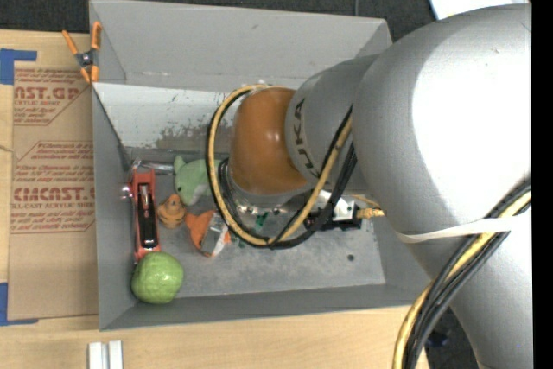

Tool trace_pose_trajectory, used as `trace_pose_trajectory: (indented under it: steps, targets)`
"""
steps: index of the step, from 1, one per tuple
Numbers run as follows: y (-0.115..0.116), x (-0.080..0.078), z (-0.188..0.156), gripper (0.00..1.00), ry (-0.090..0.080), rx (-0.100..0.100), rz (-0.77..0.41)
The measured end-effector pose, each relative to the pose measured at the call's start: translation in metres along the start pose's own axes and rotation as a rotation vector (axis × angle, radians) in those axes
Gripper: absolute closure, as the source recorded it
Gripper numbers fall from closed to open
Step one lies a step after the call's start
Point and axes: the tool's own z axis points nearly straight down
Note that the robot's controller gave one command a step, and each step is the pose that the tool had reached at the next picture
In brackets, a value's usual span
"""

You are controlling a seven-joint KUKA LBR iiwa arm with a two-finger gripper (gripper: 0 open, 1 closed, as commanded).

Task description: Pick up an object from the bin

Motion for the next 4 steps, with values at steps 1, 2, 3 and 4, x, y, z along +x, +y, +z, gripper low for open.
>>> trace_pose_trajectory:
  steps: [1,2,3,4]
  targets:
    - [0.0,0.0,0.0,1.0,0.0,0.0,0.0]
    - [0.0,0.0,0.0,1.0,0.0,0.0,0.0]
    - [-0.005,0.003,-0.046,1.0,0.006,0.005,0.004]
    - [-0.003,0.004,-0.176,1.0,0.002,0.002,-0.006]
